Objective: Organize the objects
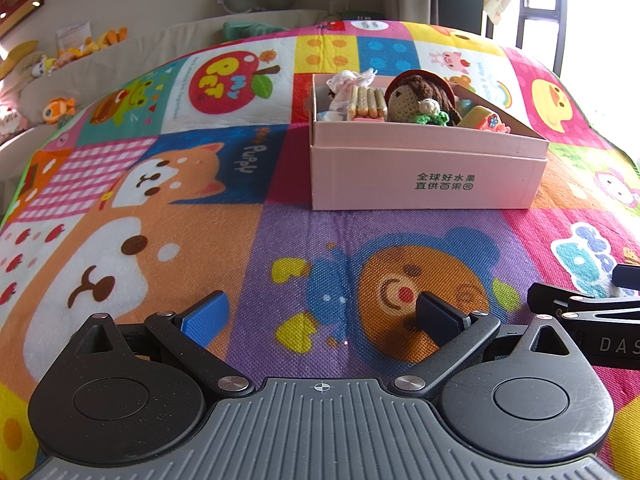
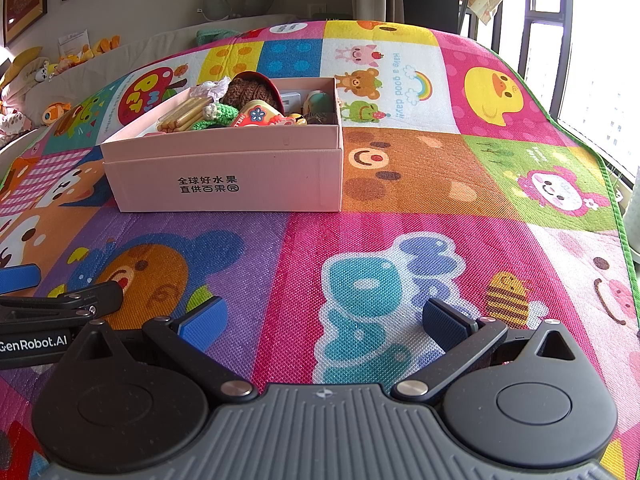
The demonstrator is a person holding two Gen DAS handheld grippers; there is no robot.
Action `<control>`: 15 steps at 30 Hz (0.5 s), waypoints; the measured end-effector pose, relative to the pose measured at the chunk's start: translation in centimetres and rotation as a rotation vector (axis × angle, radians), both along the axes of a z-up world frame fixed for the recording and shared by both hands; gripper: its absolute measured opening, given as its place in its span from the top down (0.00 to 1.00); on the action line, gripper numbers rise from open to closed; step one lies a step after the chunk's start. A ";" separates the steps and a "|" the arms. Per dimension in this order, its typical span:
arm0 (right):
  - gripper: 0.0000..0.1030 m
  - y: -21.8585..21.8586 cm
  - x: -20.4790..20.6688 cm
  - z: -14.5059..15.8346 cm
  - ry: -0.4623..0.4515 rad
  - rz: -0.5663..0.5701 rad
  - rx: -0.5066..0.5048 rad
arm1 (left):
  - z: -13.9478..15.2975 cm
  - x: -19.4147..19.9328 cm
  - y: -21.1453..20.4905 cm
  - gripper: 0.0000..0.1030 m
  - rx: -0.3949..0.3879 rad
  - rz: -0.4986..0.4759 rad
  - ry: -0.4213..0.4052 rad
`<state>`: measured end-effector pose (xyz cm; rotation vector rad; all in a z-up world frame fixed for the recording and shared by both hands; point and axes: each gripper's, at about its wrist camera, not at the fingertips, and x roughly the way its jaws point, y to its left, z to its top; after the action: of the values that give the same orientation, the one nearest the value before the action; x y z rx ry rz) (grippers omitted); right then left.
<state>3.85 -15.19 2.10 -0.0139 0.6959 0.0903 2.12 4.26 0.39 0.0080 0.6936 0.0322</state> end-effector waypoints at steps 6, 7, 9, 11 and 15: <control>0.00 0.0 0.0 0.0 -0.001 0.000 0.000 | 0.0 0.0 0.0 0.01 -0.001 0.001 0.000; 0.00 0.0 0.0 0.0 -0.001 0.001 0.000 | 0.0 0.0 0.0 0.01 -0.004 0.001 -0.001; 0.00 -0.1 0.1 -0.1 -0.001 0.002 0.007 | 0.0 0.0 0.0 0.01 0.006 0.001 0.000; 0.00 0.1 0.0 -0.1 -0.002 0.002 -0.001 | 0.0 0.0 0.0 0.01 0.001 0.001 -0.001; 0.00 0.2 0.0 -0.1 -0.002 0.002 0.000 | 0.0 -0.1 -0.1 0.01 0.005 0.002 0.000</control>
<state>3.85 -14.97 2.03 -0.0145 0.6941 0.0917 2.07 4.17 0.36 0.0118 0.6935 0.0354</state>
